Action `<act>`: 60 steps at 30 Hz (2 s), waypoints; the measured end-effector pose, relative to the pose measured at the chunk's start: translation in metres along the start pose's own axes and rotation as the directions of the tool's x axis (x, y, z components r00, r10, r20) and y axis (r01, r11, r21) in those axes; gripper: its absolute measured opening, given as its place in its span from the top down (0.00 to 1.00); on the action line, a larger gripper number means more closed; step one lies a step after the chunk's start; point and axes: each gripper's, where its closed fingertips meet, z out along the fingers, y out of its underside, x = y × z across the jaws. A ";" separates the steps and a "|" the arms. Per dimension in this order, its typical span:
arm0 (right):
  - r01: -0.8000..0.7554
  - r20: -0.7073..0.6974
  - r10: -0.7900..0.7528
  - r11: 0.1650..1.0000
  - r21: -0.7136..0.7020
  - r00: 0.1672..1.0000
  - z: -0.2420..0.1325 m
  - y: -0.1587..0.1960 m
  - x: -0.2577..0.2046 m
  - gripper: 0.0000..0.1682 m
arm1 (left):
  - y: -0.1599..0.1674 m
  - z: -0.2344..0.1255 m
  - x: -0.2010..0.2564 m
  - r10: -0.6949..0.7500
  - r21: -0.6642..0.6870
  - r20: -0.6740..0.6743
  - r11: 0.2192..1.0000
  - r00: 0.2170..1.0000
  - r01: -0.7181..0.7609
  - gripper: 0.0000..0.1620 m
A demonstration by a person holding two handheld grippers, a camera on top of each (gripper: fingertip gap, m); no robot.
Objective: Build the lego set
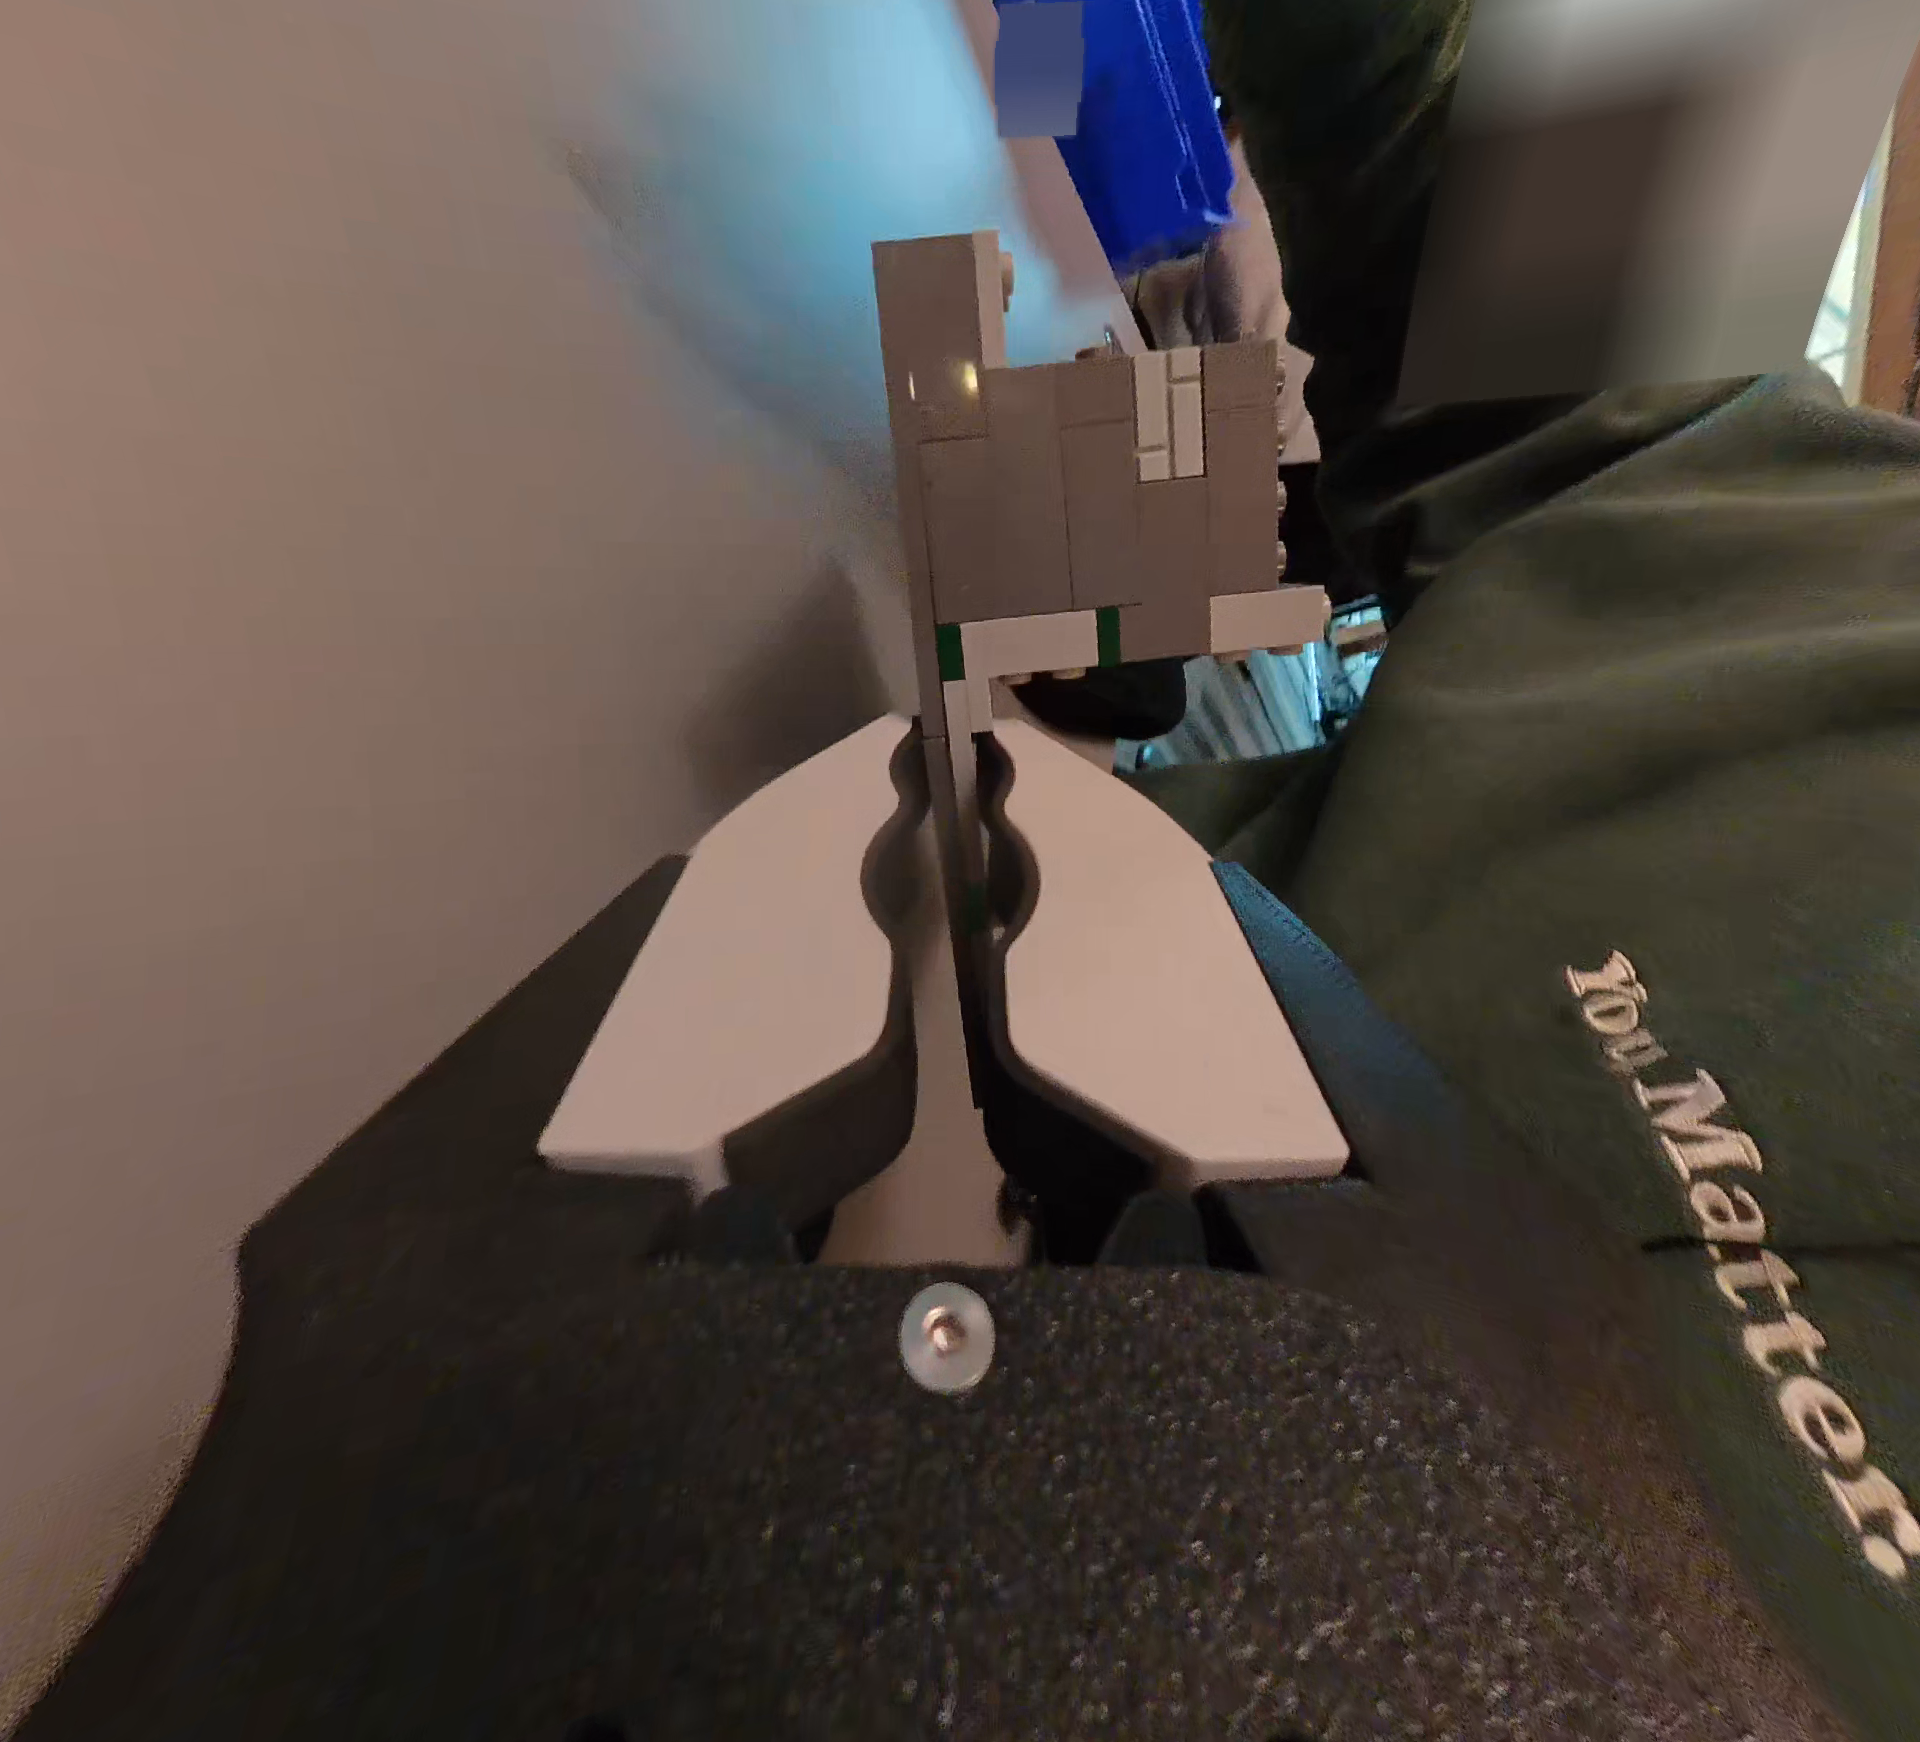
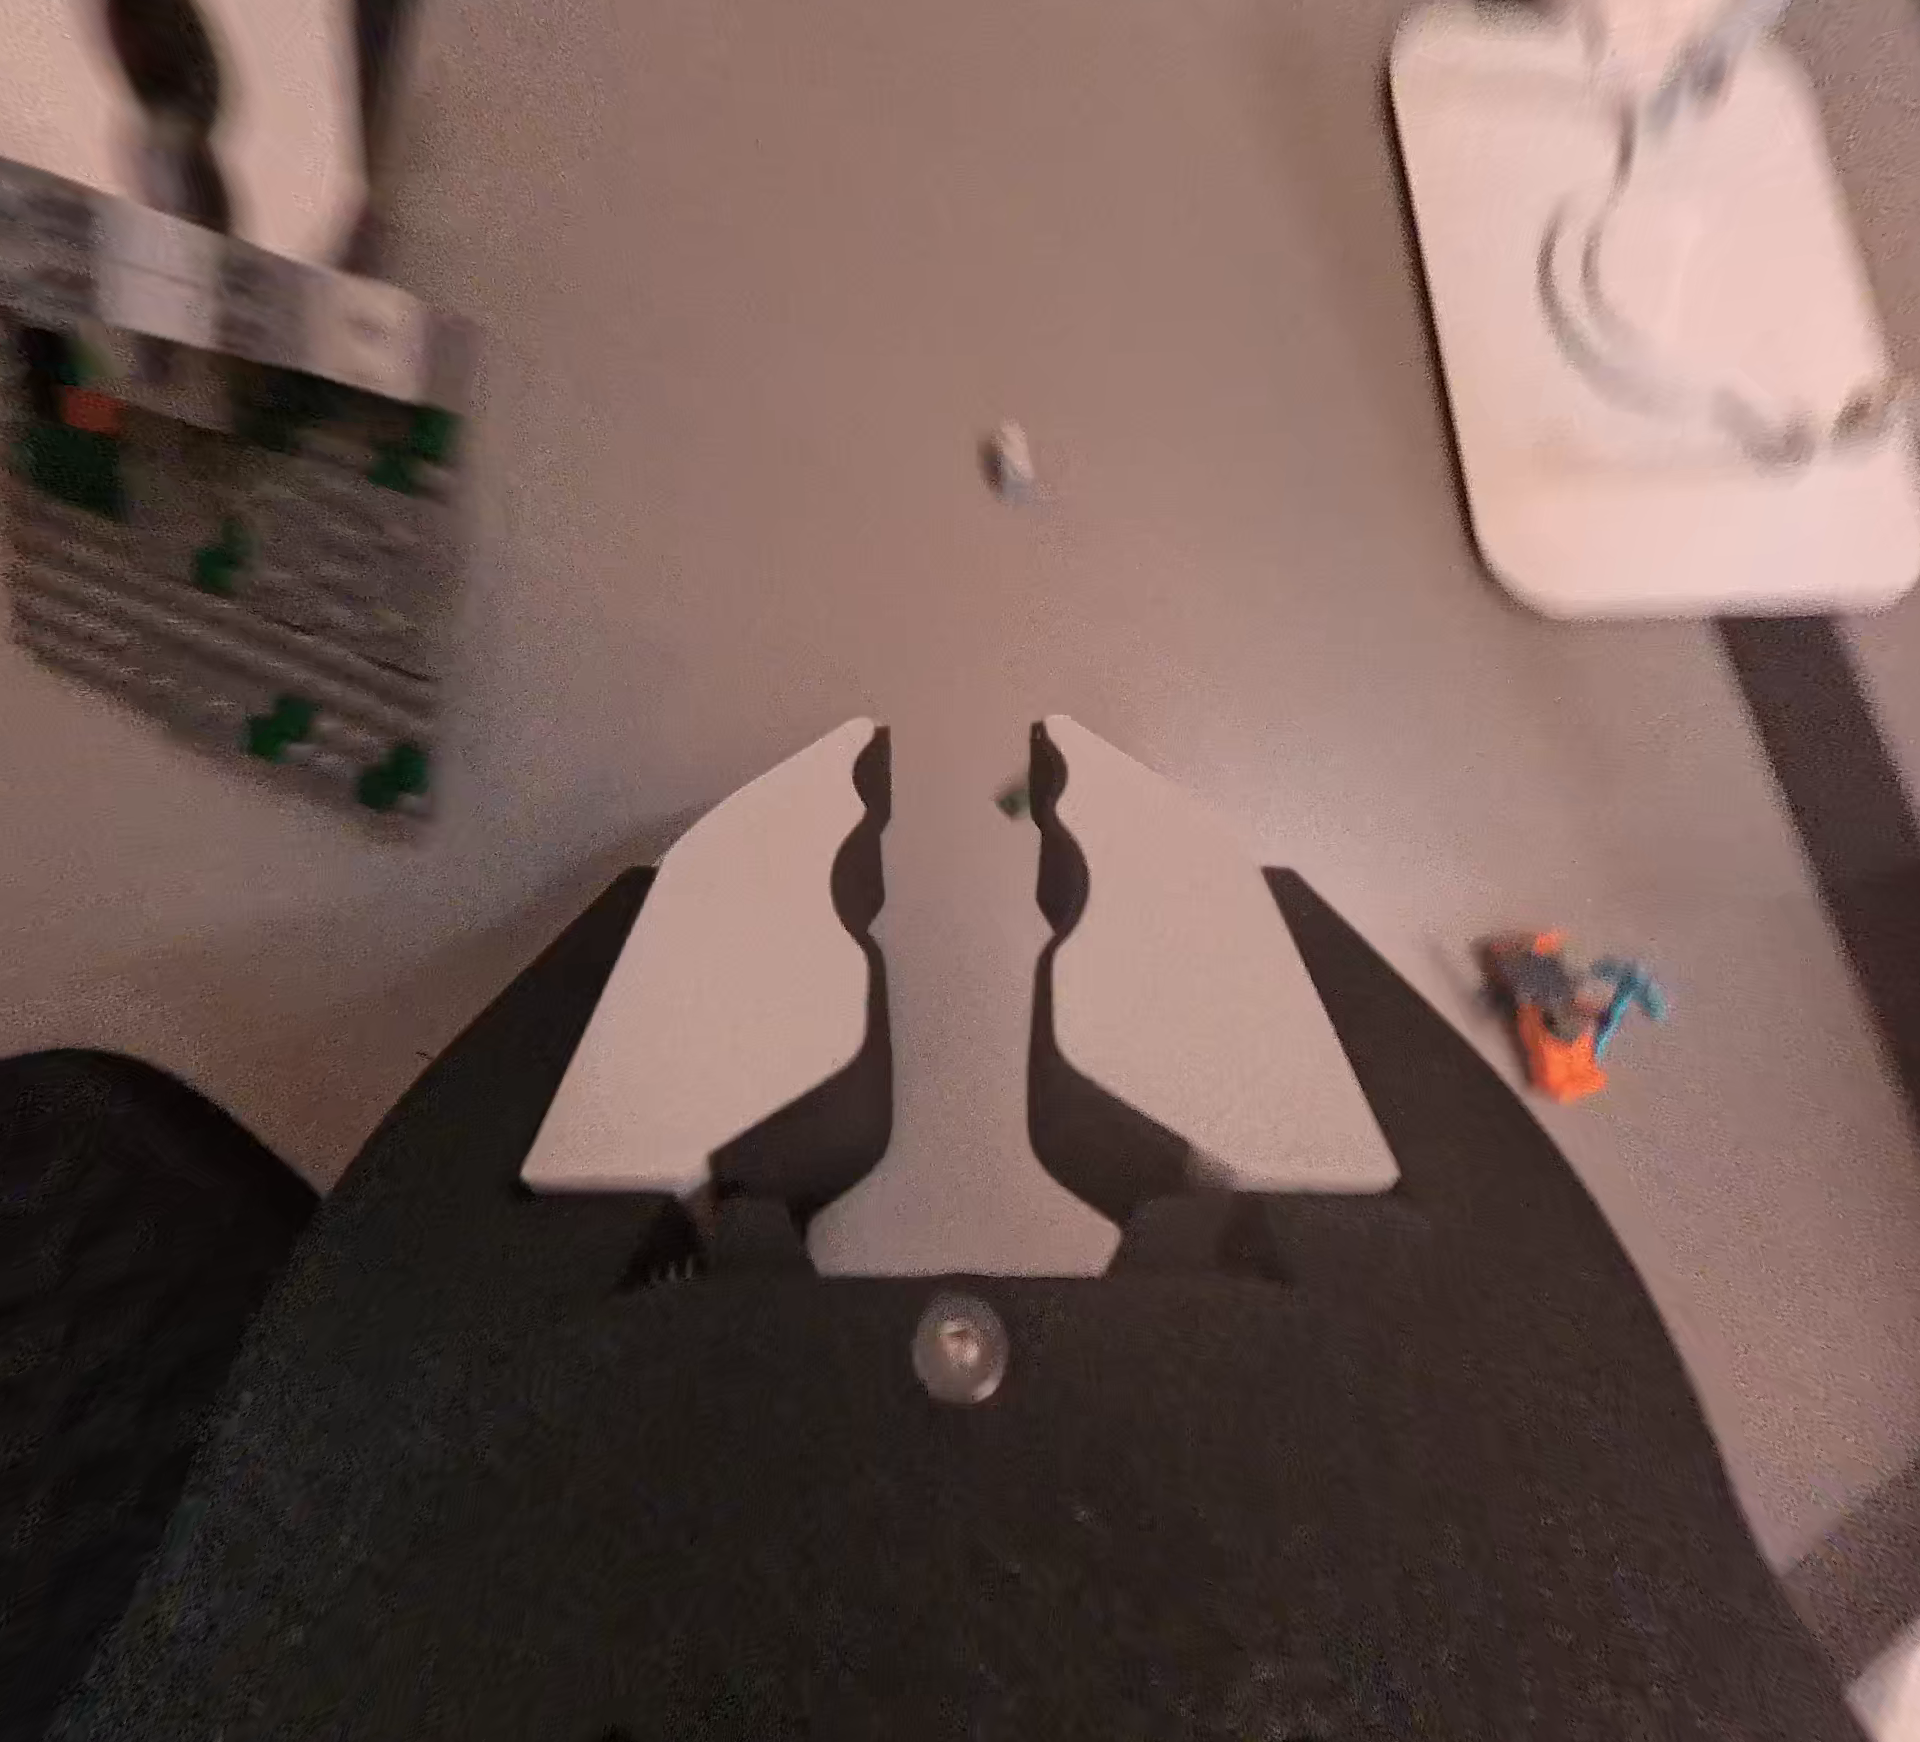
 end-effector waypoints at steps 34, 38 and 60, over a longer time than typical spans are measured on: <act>0.759 0.114 -0.757 0.650 0.037 0.643 -0.015 -0.073 -0.109 0.91 | -0.008 0.010 0.000 -0.065 0.054 -0.112 0.996 0.992 0.071 0.95; 0.854 0.147 -0.843 0.520 -0.023 0.517 -0.012 -0.073 -0.119 0.91 | -0.001 0.010 0.005 -0.041 0.038 -0.094 0.998 0.995 0.045 0.95; 0.962 0.136 -0.955 0.249 -0.115 0.264 -0.009 -0.065 -0.134 0.91 | 0.020 0.004 0.016 0.176 -0.054 0.021 0.983 0.984 -0.175 0.93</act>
